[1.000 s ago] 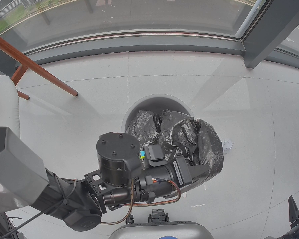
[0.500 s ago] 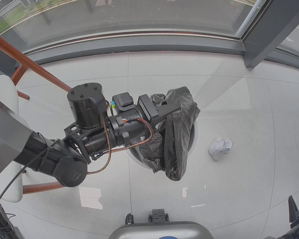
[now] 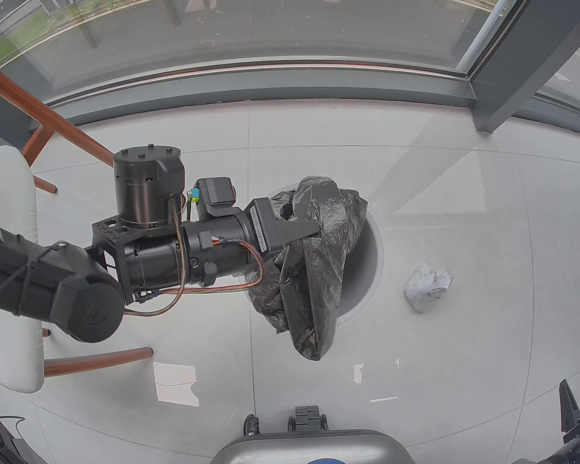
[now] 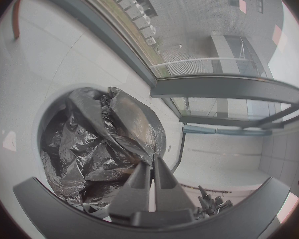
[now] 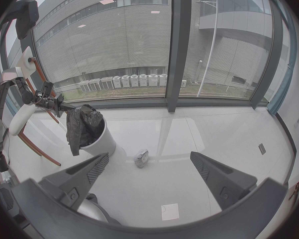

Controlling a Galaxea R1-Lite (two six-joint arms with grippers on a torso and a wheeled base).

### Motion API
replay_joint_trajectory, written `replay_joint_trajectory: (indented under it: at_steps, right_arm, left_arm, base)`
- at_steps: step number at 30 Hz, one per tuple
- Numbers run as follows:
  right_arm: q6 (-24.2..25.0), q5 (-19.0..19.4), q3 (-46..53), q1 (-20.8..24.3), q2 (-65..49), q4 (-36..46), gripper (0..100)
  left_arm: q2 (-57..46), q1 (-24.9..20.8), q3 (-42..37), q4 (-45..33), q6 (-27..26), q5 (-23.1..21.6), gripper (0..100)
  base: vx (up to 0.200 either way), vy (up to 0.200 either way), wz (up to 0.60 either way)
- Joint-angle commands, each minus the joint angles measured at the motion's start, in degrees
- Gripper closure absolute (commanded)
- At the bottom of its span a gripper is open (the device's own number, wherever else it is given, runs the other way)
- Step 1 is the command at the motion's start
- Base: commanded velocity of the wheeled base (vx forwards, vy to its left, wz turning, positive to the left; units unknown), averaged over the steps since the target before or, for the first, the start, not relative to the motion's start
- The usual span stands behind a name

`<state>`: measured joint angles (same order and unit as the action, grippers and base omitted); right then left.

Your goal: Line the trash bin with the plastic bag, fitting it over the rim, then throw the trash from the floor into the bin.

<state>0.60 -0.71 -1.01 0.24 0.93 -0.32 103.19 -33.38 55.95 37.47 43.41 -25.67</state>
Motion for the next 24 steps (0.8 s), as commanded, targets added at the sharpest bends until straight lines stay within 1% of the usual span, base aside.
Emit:
replay_joint_trajectory:
  at_steps: [1, 2, 5, 6, 7, 9, 12, 15, 19, 22, 24]
  right_arm:
    - [-0.1, 0.0, 1.0, 0.0, -0.9, 0.0, 0]
    - [-0.1, 0.0, 1.0, 0.1, -0.9, 0.0, 0]
    - [-0.2, 0.0, 1.0, 0.3, -0.6, 0.1, 0]
    - [-0.2, 0.1, 1.0, 0.3, -0.5, 0.1, 0]
    - [-0.3, 0.1, 1.0, 0.4, -0.5, 0.2, 0]
    - [-0.5, 0.2, 0.9, 0.4, -0.4, 0.4, 0]
    - [-0.5, 0.3, 0.9, 0.4, -0.4, 0.4, 0]
    - [-0.5, 0.4, 0.9, 0.5, -0.1, 0.4, 0]
    - [-0.5, 0.4, 0.9, 0.8, 0.9, 0.4, 0]
    - [-0.2, 0.5, 0.5, 0.5, 0.6, 0.0, 0]
    - [0.1, 0.5, -5.6, 0.6, 3.0, -2.0, 0]
  left_arm:
    - [-4.1, -0.2, 3.1, -5.3, -5.4, 0.4, 100]
    - [-4.2, -0.2, 3.7, -7.3, -7.3, 0.5, 100]
    - [-4.2, -0.1, 5.6, -14.7, -16.7, 2.1, 100]
    - [-4.3, -0.2, 5.7, -15.9, -18.3, 2.2, 100]
    - [-4.3, -0.2, 6.5, -19.6, -23.5, 2.1, 100]
    - [-4.1, -0.3, 7.9, -24.1, -29.9, 2.3, 100]
    - [-3.4, -1.3, 9.7, -26.9, -37.0, 2.7, 100]
    - [-2.3, -4.1, 12.0, -28.4, -41.4, 3.7, 100]
    - [-2.4, -8.3, 14.7, -34.0, -44.6, 7.2, 100]
    - [-3.2, -11.1, 15.1, -39.9, -49.0, 11.5, 100]
    - [-3.4, -12.2, 15.1, -42.0, -52.2, 15.3, 100]
  base:
    - [0.0, 0.0, 0.0]
    - [0.0, 0.0, 0.0]
    - [0.0, 0.0, 0.0]
    - [0.0, 0.0, 0.0]
    - [0.0, 0.0, 0.0]
    - [0.0, 0.0, 0.0]
    - [0.0, 0.0, 0.0]
    - [0.0, 0.0, 0.0]
    - [0.0, 0.0, 0.0]
    - [0.0, 0.0, 0.0]
    - [0.0, 0.0, 0.0]
